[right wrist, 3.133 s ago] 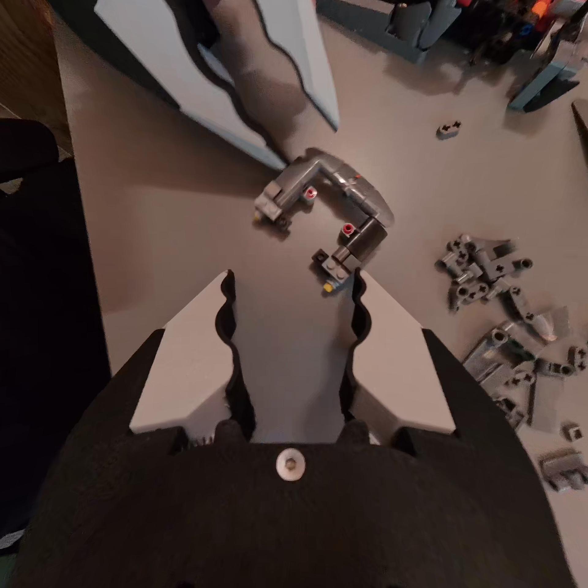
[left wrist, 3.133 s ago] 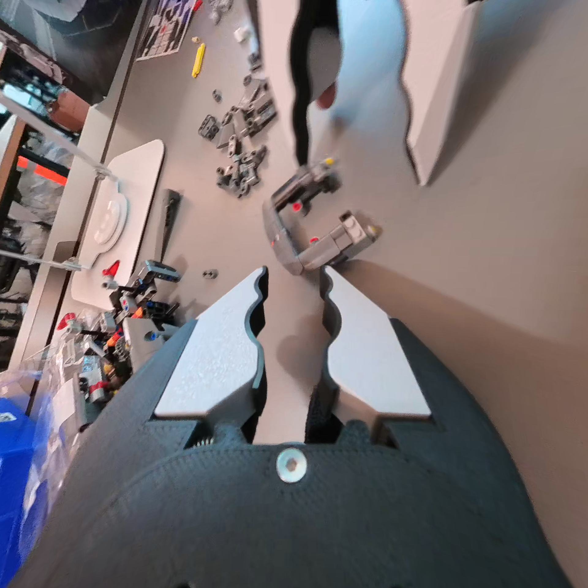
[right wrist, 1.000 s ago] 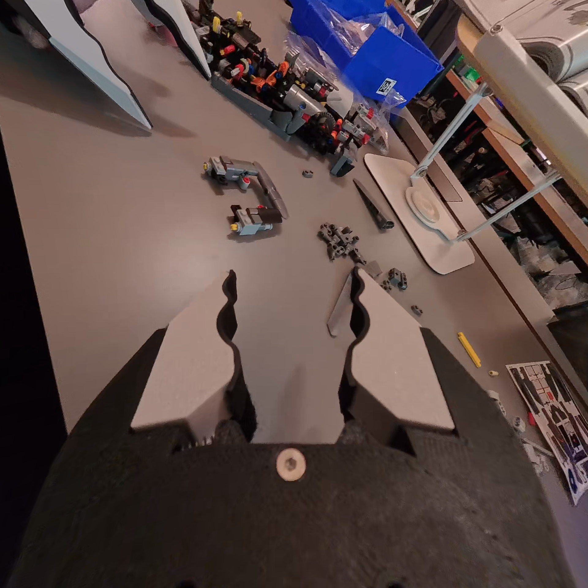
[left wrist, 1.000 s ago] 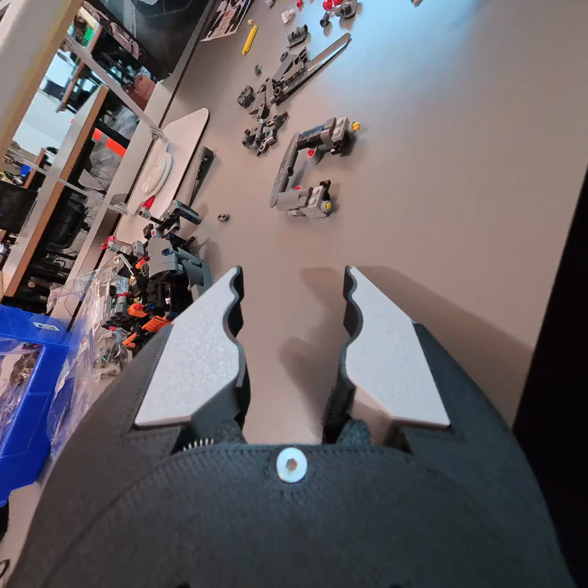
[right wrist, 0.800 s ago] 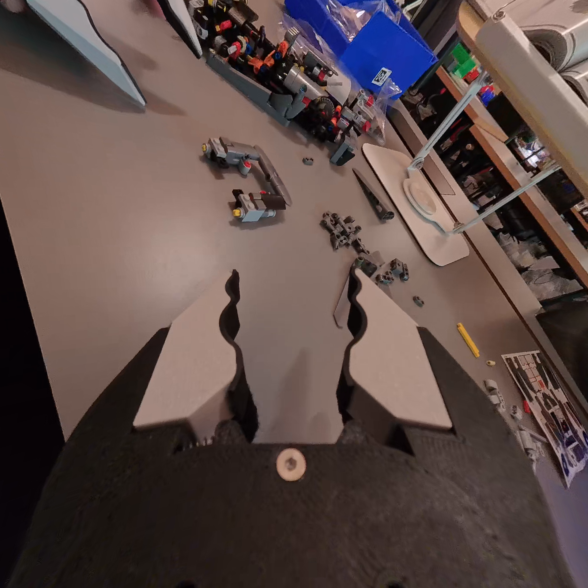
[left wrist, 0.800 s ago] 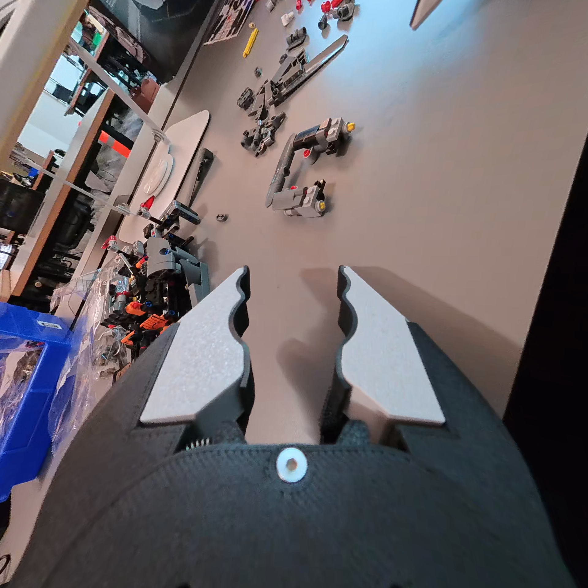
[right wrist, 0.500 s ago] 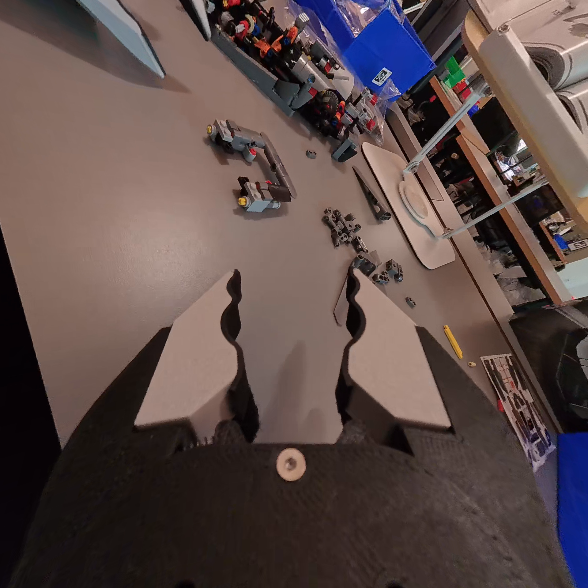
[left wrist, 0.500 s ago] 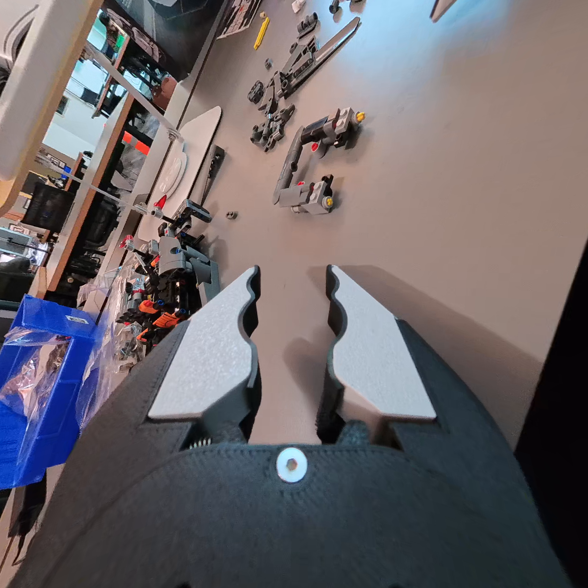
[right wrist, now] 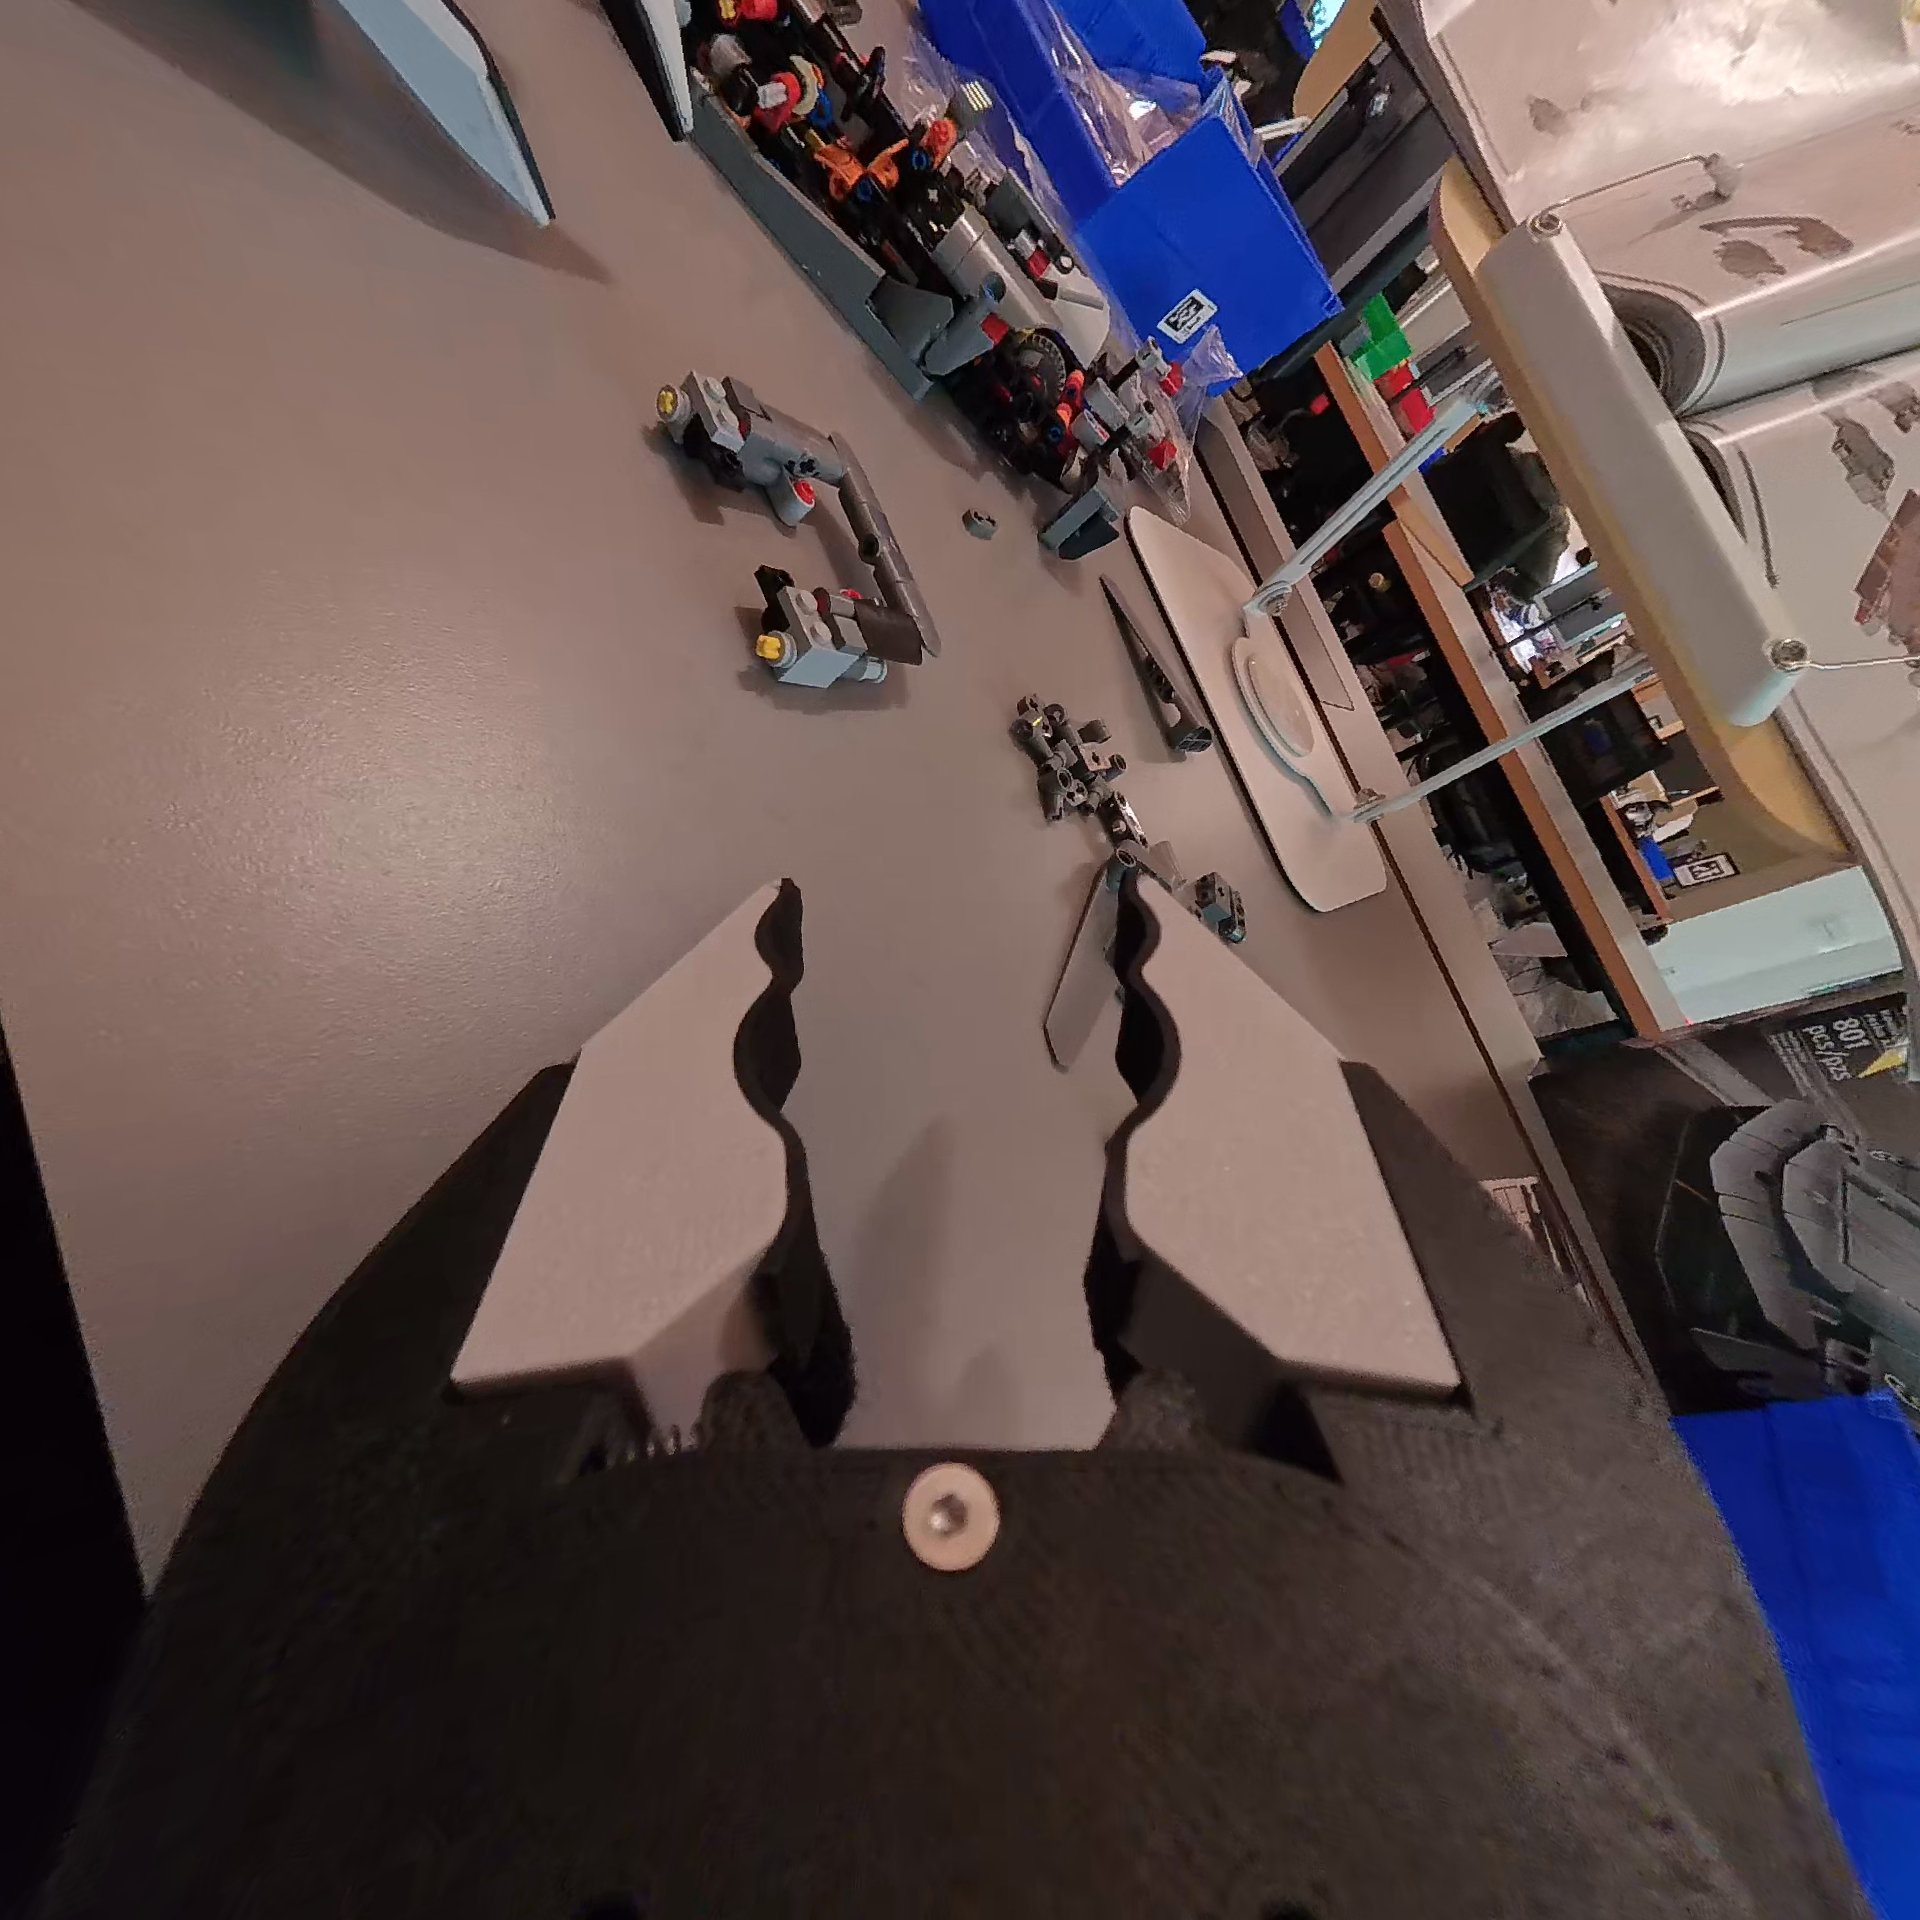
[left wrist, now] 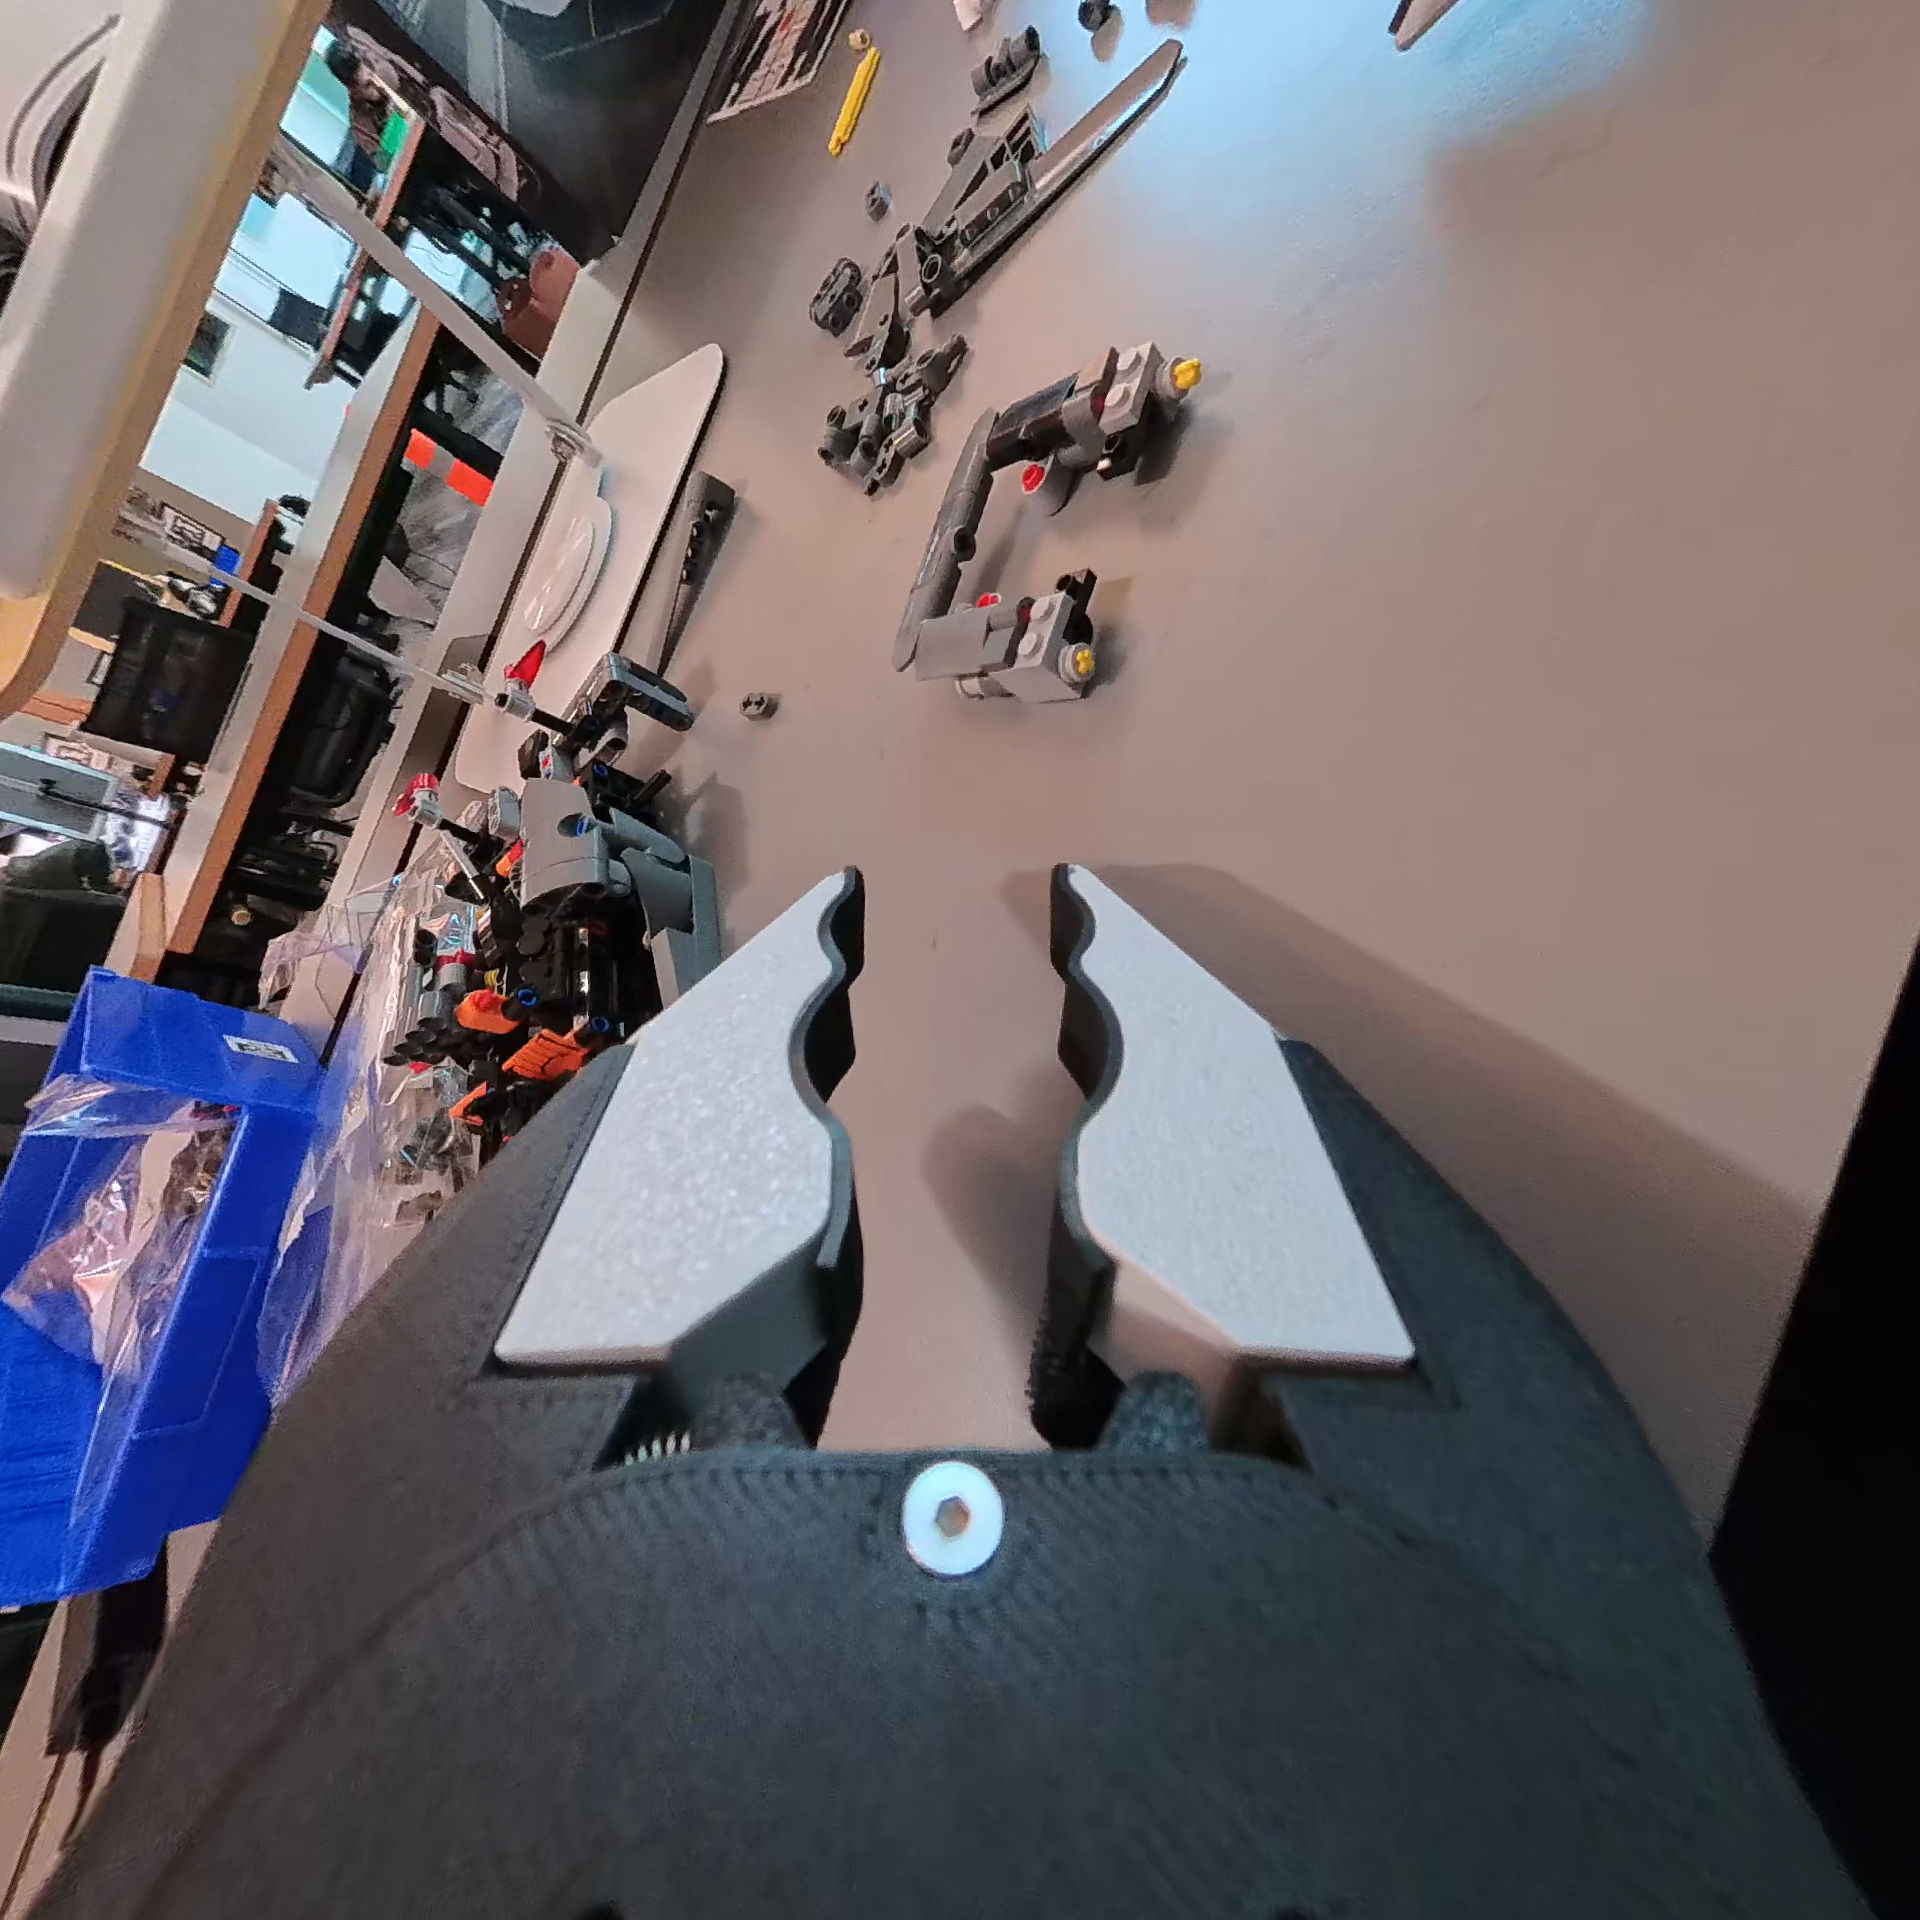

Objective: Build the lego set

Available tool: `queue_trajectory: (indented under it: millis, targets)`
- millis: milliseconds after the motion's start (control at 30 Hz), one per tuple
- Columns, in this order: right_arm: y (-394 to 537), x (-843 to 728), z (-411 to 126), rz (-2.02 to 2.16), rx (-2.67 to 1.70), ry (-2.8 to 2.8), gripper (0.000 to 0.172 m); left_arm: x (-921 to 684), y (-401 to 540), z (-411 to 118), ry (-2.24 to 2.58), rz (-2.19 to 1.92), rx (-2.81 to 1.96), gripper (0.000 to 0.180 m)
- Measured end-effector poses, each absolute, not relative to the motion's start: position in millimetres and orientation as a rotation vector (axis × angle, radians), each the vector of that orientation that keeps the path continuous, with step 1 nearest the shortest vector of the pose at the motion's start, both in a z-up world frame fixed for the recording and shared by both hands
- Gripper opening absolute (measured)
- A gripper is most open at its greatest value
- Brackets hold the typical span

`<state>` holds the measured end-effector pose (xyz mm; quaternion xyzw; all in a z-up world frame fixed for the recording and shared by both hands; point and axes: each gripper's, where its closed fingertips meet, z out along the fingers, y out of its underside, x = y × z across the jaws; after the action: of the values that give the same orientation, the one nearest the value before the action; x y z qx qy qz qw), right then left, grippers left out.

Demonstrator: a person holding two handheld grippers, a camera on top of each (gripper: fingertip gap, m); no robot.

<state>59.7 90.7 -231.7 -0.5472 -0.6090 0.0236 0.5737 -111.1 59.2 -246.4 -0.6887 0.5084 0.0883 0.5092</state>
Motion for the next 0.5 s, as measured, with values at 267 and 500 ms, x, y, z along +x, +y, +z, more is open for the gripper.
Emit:
queue_trajectory:
  millis: [267,500]
  targets:
    - [89.6,60.7,-227.9,0.072,-1.27,-1.41,0.058,-109.6,59.3,-247.3,1.241,0.232,-1.64,0.03]
    - [90.5,60.7,-230.7,0.048,-1.272,-1.422,0.056,-108.3,60.0,-247.5,1.249,0.231,-1.631,0.029]
